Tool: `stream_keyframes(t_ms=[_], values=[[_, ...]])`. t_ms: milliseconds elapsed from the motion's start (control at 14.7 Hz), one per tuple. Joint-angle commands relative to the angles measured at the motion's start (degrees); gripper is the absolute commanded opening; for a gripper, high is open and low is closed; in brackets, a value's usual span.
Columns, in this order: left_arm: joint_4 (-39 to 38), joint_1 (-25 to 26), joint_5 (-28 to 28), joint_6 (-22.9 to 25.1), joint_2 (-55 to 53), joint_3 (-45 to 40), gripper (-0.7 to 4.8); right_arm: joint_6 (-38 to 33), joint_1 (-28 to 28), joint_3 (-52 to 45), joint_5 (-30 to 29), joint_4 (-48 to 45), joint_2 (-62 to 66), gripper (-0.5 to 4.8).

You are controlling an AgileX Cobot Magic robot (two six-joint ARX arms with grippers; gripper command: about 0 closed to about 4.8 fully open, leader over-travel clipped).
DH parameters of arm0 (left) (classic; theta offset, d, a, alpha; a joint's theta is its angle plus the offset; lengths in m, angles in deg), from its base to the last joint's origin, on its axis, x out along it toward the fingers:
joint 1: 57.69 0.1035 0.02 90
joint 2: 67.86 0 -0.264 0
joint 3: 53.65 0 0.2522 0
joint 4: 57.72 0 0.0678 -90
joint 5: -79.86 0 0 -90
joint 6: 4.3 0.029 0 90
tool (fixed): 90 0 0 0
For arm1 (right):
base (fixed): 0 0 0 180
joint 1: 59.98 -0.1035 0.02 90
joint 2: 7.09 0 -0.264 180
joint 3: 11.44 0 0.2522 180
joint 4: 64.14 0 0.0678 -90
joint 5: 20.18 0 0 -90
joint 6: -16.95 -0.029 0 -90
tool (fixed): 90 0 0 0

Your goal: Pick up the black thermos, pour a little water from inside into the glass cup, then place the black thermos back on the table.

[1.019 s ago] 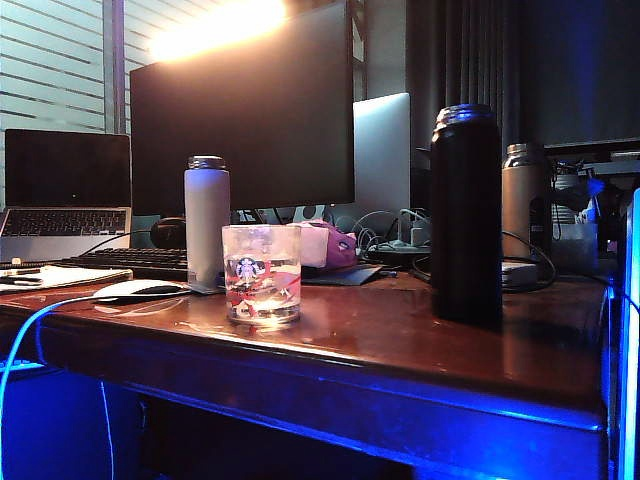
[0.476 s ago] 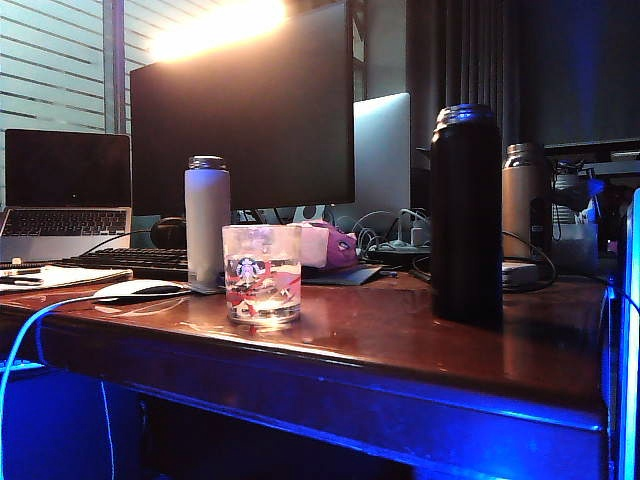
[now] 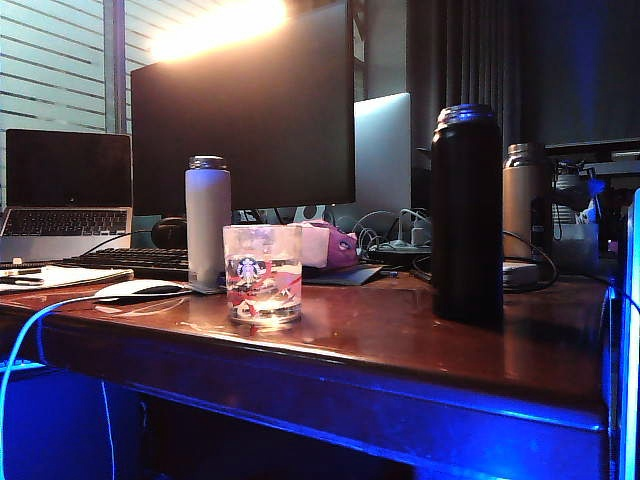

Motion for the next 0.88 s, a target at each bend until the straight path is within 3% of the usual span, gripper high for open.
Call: stream_keyframes(t_ms=[68, 204, 543, 883], values=[[14.8, 0.0, 11.9, -7.5, 11.2, -16.0, -0.03, -0.2, 0.0, 0.0, -0.1, 0.0, 0.0, -0.05], [19.5, 0.6, 17.0, -12.1, 21.9, -27.1, -0.03, -0.2, 0.0, 0.0, -0.1, 0.0, 0.0, -0.05], [19.7, 6.4, 17.0, -21.9, 45.2, -48.5, -0.03, -0.2, 0.0, 0.0, -0.1, 0.0, 0.0, -0.05], [19.7, 6.3, 19.3, -23.8, 53.4, -57.8, -0.03, -0.2, 0.0, 0.0, 0.0, 0.0, 0.0, -0.05]])
